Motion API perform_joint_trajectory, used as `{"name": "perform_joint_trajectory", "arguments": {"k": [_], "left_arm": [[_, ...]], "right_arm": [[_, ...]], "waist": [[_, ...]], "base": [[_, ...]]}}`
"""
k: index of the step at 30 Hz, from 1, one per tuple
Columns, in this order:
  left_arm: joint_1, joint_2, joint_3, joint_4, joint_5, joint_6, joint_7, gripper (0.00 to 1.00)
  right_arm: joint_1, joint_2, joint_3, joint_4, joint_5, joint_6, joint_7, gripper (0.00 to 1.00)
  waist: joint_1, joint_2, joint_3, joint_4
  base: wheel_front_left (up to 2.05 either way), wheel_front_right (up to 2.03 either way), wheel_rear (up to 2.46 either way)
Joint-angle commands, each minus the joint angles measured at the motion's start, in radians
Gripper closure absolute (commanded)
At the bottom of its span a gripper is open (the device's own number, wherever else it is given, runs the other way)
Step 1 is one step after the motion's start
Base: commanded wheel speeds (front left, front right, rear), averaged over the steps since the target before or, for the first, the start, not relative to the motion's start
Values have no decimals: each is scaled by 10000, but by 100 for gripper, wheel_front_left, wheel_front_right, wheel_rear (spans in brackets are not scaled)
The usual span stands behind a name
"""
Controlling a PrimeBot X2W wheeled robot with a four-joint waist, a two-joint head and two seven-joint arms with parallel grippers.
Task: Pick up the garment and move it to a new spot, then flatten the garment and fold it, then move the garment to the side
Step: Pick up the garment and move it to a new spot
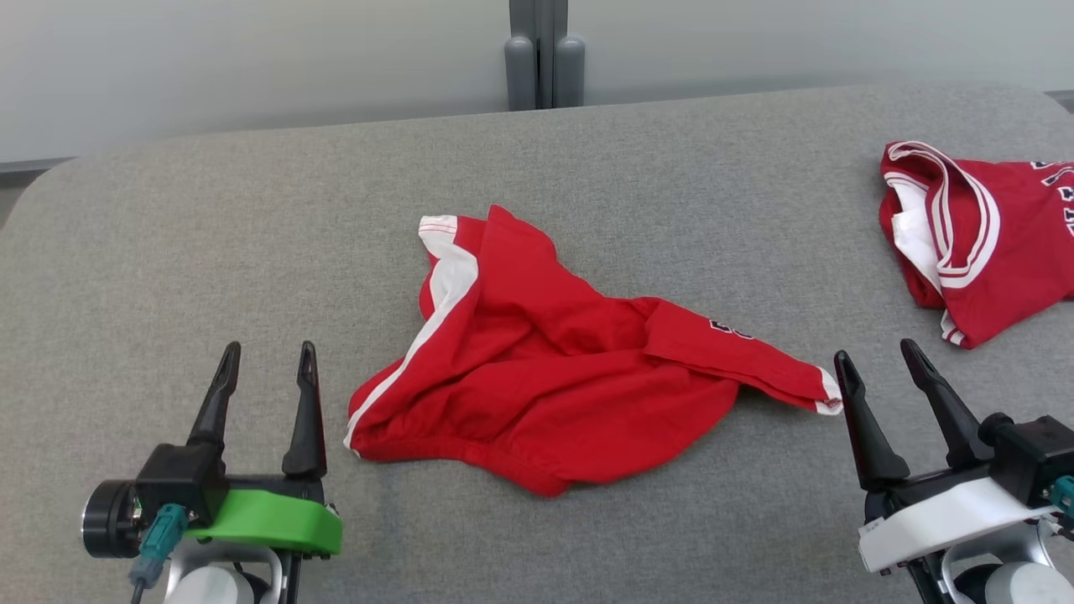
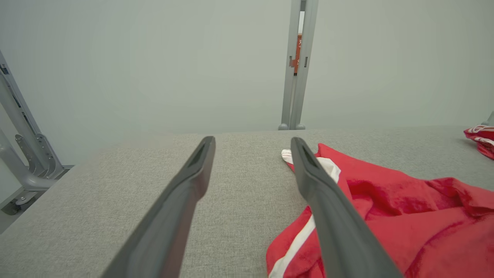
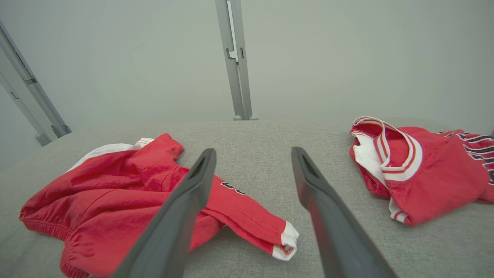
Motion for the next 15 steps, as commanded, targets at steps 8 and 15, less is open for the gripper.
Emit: {"name": "perform_joint_trajectory", "arguments": {"k": [8,15], "left_arm": [[686,-56,-22,-45,84,-12,-29,0],[727,-72,4,-92,132,32,-28,0]], "right_arm": [[534,190,-281,-128,-171,-8,109,0],[546,260,-298,-305,-219,-8,219,0]], "waist": [[0,0,-393,-239],[0,0,-425,-254]], "base": [[0,0,0],[0,0,0]]}}
